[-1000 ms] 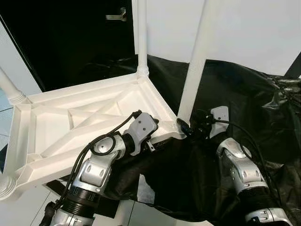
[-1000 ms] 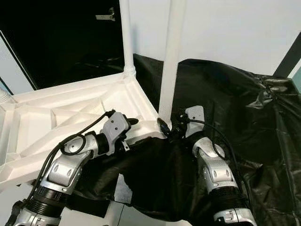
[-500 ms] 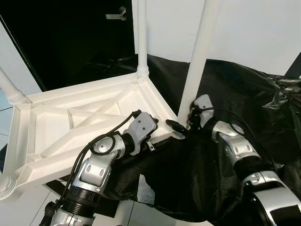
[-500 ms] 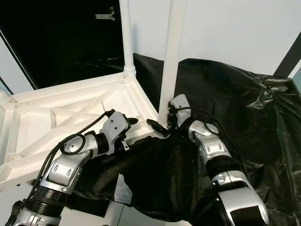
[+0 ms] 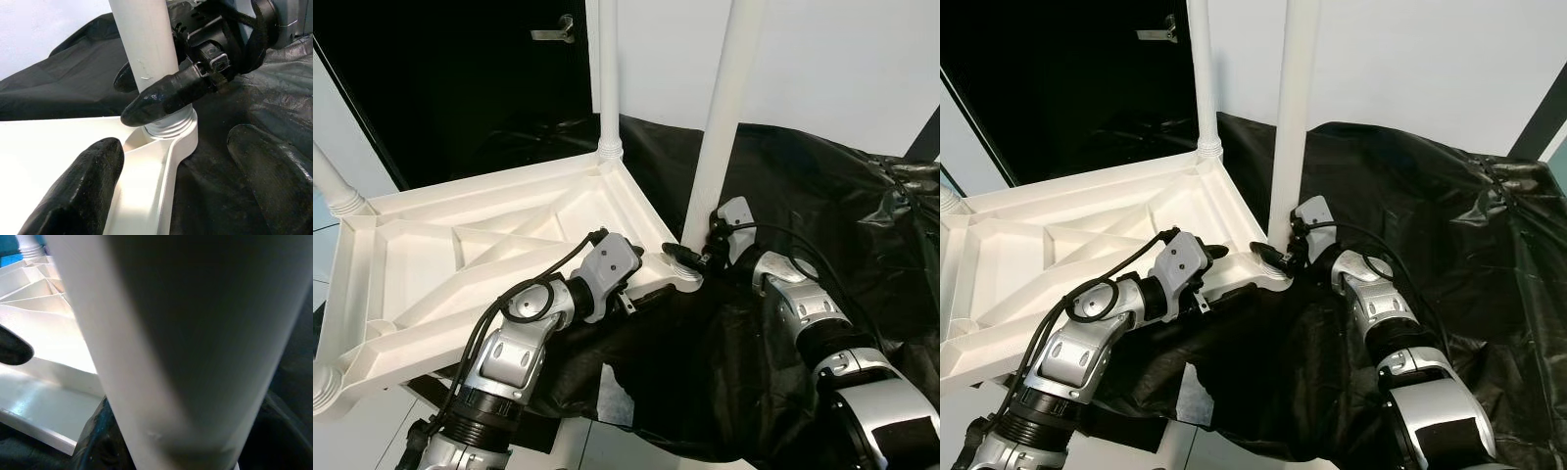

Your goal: Building children table

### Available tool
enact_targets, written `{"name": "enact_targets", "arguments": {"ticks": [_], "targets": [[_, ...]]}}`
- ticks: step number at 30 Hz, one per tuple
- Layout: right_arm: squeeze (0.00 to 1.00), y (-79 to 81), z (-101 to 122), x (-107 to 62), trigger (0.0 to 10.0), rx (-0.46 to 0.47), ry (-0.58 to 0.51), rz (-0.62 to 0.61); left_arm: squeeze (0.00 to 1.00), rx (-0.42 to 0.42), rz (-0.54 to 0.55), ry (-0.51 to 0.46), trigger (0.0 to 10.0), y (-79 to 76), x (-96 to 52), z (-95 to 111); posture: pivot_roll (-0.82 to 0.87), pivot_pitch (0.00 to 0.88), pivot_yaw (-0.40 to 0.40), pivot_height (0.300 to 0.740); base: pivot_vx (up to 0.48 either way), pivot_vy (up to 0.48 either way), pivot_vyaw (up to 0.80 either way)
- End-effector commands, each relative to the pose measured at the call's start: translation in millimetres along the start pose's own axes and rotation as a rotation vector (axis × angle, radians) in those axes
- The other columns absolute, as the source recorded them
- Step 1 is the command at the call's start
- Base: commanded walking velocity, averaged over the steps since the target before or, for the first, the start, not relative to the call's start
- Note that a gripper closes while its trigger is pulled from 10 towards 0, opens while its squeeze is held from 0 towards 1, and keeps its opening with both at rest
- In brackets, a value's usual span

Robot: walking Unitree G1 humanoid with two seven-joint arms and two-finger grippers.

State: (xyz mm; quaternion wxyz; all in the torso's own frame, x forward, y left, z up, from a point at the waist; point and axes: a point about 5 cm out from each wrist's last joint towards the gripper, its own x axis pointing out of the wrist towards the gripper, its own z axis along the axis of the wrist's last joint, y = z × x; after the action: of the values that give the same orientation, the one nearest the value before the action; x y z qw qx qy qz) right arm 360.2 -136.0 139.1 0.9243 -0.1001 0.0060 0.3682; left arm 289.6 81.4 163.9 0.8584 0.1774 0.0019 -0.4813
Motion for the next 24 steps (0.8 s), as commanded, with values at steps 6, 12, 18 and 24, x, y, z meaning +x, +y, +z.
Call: {"name": "enact_targets", "arguments": {"ticks": [6, 12, 18, 24], "targets": [[0.00, -5.4, -16, -8.9, 10.0, 0.057, 0.045, -0.209, 0.00, 0.008, 0.065, 0.008, 10.0, 2.4, -0.2, 0, 0.00, 0.000, -0.037, 0.740, 0.000, 0.000, 0.00], [0.00, -0.9, -21, -9.9, 10.0, 0.103, 0.055, -0.390, 0.00, 0.007, 0.062, 0.011, 10.0, 1.0, 0.0, -1, 0.00, 0.000, -0.038, 0.740, 0.000, 0.000, 0.00], [0.00, 15.0, -20, -6.1, 10.0, 0.120, 0.044, -0.523, 0.00, 0.009, 0.055, 0.015, 10.0, -0.1, 0.2, -2, 0.00, 0.000, -0.038, 0.740, 0.000, 0.000, 0.00], [0.00, 34.1, -17, -1.6, 10.0, 0.167, 0.032, -0.737, 0.00, 0.010, 0.053, 0.019, 10.0, -1.5, 0.7, -3, 0.01, 0.000, -0.045, 0.740, 0.000, 0.000, 0.00]]}}
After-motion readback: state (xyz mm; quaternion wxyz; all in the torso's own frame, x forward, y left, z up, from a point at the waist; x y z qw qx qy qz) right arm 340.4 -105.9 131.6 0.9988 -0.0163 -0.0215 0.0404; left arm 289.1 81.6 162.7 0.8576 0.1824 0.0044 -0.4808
